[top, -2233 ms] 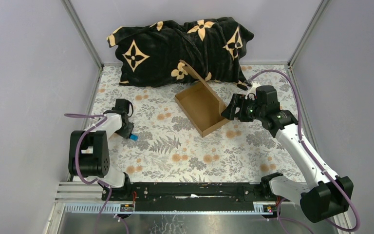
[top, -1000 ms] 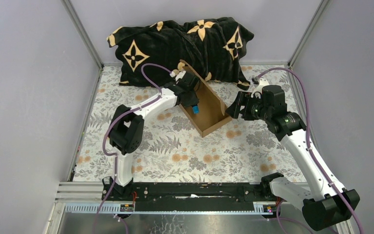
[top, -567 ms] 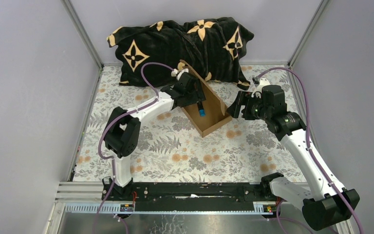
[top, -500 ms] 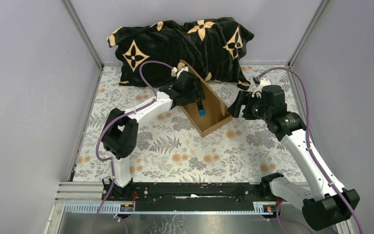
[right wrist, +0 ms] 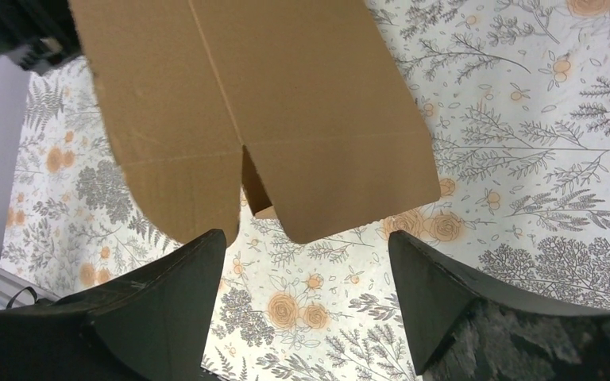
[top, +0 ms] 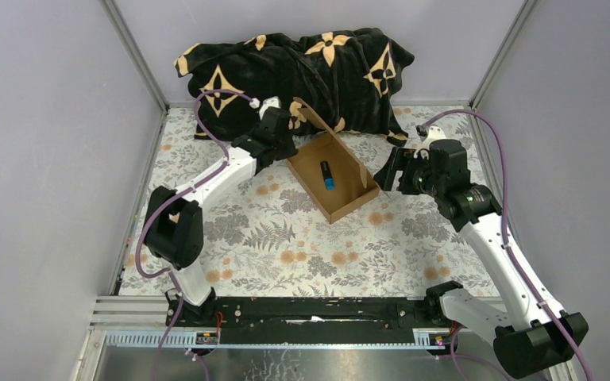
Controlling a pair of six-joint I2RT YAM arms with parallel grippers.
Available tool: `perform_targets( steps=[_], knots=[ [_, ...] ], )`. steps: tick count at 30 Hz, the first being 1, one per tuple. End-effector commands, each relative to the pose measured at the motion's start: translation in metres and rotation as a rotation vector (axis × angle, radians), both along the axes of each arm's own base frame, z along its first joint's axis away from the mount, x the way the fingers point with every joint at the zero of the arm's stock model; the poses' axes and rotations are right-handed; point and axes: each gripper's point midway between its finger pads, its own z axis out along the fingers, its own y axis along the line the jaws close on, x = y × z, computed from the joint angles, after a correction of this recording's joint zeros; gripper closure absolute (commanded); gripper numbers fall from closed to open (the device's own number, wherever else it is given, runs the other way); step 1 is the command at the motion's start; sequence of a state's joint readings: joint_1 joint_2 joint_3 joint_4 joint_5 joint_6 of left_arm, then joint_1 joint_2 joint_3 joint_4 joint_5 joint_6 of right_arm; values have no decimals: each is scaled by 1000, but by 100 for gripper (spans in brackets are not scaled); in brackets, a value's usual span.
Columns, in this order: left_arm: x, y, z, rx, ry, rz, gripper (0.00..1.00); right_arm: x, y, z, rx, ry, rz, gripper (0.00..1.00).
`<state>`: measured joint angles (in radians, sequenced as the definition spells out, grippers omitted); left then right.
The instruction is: Fold the paper box
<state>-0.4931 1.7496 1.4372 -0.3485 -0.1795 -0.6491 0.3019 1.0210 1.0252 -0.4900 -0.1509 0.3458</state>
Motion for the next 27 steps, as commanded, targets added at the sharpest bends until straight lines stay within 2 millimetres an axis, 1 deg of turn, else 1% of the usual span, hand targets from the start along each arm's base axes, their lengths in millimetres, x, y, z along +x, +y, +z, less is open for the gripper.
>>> perform_targets(
  steps=[1, 4, 7, 10, 12, 19, 21, 24, 27],
  knots=[
    [2, 43, -32, 107, 45, 83, 71, -11, 4, 27, 21, -77, 64, 18],
    [5, 52, -49, 165, 67, 90, 70, -19, 13, 27, 44, -58, 122, 19],
    [12, 55, -63, 198, 68, 81, 68, -25, 17, 23, 64, -37, 142, 20],
    [24, 45, -60, 180, -16, 29, 56, -28, 15, 21, 64, -27, 139, 20],
    [31, 44, -59, 188, -43, 15, 49, -29, 15, 20, 62, -21, 140, 20],
    [49, 39, -60, 222, -100, -53, 32, -28, 16, 17, 65, -8, 137, 21],
    [52, 34, -61, 216, -114, -83, 29, -26, 17, 15, 67, -5, 138, 21],
    [59, 29, -65, 224, -123, -118, 28, -25, 18, 14, 71, -1, 140, 21],
    [66, 29, -72, 247, -122, -145, 28, -24, 19, 14, 71, -2, 140, 21]
  ],
)
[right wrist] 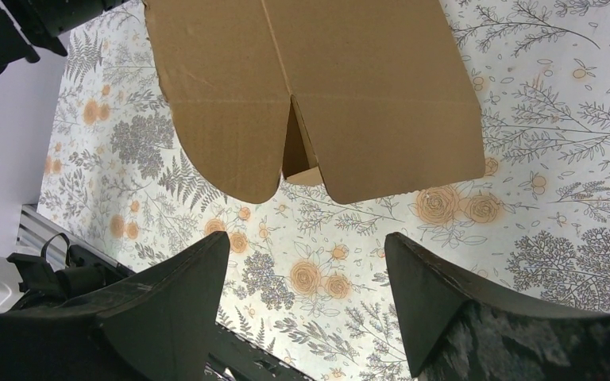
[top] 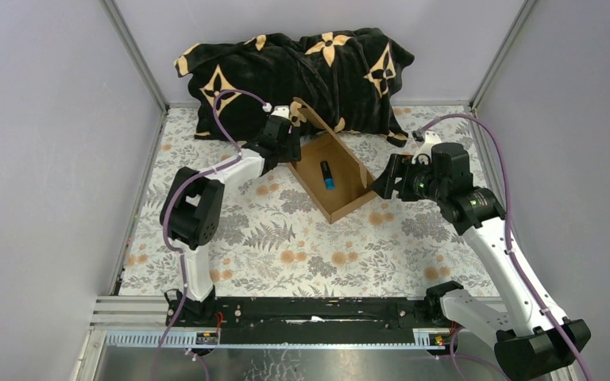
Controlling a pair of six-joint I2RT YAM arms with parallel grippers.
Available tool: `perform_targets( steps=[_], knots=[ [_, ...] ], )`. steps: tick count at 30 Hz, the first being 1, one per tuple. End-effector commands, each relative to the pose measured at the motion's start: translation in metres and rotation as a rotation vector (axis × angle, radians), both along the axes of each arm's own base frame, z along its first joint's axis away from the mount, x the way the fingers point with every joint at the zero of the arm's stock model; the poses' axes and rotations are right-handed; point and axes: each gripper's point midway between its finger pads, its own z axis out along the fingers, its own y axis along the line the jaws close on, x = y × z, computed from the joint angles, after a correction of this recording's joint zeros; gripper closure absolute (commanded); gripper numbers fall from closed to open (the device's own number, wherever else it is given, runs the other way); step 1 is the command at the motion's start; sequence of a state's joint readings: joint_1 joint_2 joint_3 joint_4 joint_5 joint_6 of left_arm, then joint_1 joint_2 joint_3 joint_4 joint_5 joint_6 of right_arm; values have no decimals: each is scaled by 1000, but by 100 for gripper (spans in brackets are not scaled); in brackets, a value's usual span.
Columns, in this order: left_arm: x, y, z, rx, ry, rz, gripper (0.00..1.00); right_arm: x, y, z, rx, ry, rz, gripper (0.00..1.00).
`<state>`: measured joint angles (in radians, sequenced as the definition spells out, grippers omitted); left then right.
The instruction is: Fold the paper box
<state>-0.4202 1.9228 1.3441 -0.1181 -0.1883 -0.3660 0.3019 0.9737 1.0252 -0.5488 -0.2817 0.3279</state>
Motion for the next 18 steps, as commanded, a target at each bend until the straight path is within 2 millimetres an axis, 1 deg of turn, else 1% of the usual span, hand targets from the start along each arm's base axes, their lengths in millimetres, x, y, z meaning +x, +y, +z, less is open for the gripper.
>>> perform_targets(
  steps=[1, 5, 12, 15, 18],
  knots=[
    [32, -7, 15, 19, -101, -71, 28, 3, 5, 7, 19, -25, 22, 21],
    [43, -6, 19, 54, -130, -87, 28, 3, 6, 2, 19, -16, 29, 21],
    [58, -12, 17, 96, -134, -131, 28, 4, 8, -2, 23, -15, 36, 21],
    [61, -16, 13, 94, -128, -150, 28, 5, 8, -4, 22, -14, 37, 21],
    [59, -17, 3, 95, -112, -166, 28, 5, 8, -5, 23, -14, 39, 21]
  ],
)
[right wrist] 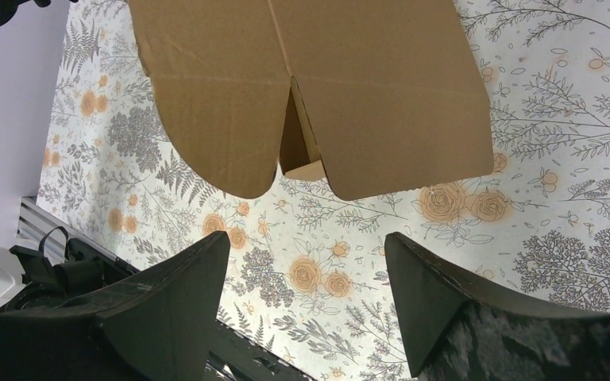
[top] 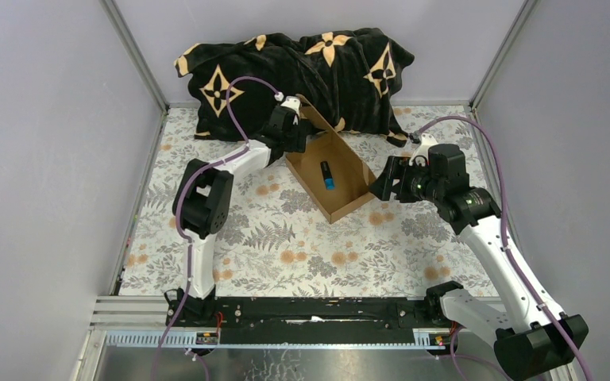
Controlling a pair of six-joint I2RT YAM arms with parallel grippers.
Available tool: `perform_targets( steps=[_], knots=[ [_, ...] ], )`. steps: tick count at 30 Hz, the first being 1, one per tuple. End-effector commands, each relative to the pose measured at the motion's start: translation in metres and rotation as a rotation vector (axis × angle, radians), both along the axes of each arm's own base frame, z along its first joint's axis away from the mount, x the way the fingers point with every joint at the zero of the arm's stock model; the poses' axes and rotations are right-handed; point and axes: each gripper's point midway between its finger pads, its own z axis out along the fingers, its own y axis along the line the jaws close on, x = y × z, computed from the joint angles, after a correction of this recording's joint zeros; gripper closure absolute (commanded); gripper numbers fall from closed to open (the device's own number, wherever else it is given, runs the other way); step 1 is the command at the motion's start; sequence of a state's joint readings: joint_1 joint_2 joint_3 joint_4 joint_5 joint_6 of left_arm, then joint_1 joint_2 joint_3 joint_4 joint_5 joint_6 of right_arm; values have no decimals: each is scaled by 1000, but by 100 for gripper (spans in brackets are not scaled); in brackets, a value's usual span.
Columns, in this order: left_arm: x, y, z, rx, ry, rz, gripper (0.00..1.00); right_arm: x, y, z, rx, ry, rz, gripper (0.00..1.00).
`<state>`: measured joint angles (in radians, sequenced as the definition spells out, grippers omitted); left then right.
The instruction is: Fold the paper box
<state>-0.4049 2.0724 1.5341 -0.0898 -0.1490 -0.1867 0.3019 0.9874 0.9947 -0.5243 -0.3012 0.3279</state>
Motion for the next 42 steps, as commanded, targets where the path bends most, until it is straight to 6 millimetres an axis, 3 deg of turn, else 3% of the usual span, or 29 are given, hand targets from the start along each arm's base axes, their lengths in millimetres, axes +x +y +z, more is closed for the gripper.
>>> perform_targets(
  steps=[1, 11, 19, 32, 42],
  knots=[
    [9, -6, -3, 4, -26, -46, 28, 5, 5, 6, 19, -35, 24, 21],
    [0, -13, -26, -9, 6, -89, 29, 6, 8, -1, 28, -26, 36, 21],
    [-3, -6, -28, 108, -7, -27, 40, 7, 10, -1, 32, -28, 40, 21],
    [-37, 8, -34, 209, 20, 63, 58, 0, 11, 7, 62, -37, 40, 20],
    [-71, 37, -31, 257, 55, 207, 75, -4, 10, 13, 74, -43, 35, 20]
  ],
)
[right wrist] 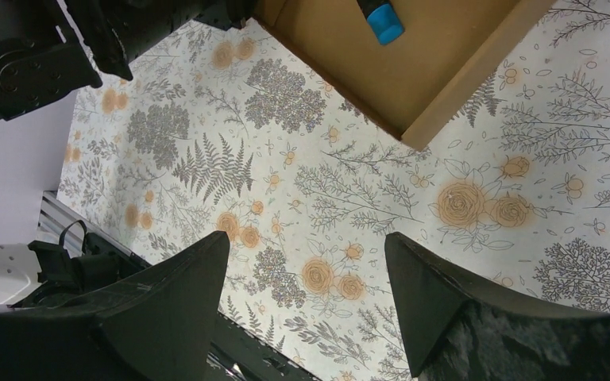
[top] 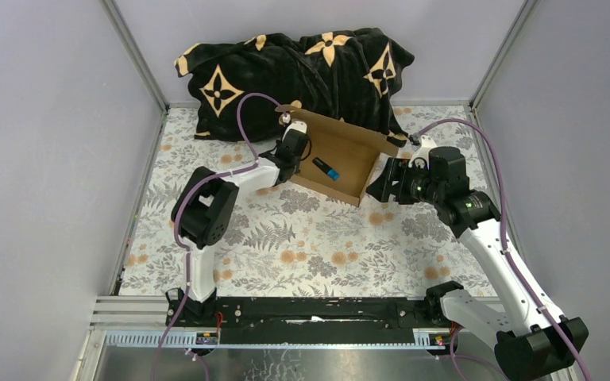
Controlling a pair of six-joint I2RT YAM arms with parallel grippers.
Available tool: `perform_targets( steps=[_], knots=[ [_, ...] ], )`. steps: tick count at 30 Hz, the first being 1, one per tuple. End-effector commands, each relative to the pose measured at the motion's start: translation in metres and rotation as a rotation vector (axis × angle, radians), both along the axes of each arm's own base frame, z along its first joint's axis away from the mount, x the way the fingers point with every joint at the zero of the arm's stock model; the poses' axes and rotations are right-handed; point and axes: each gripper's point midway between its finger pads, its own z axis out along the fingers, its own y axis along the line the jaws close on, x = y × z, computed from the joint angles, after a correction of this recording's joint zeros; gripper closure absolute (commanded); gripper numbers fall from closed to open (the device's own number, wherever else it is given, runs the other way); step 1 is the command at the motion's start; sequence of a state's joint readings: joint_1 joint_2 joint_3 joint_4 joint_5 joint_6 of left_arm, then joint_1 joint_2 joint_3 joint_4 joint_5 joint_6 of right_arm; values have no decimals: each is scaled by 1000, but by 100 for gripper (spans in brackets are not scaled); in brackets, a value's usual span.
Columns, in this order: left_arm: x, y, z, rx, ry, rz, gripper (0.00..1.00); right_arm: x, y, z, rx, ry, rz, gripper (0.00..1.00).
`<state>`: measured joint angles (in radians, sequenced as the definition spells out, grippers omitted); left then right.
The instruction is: Fold the paper box
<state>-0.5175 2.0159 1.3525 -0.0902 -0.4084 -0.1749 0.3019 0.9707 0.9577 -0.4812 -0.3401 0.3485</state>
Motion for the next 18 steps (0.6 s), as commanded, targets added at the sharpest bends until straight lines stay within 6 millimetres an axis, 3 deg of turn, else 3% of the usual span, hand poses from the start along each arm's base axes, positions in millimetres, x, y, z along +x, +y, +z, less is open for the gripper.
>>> perform_targets(
  steps=[1, 8, 18],
  knots=[
    [-23, 31, 7, 44, 9, 138, 75, -1, 4, 15, 34, -40, 15, 20],
    [-60, 46, 5, 28, 46, 194, 75, -4, 5, 16, 51, -32, 11, 20],
    [-114, 48, -1, -22, 84, 219, 75, -14, 4, 15, 70, -16, 4, 20]
  ],
)
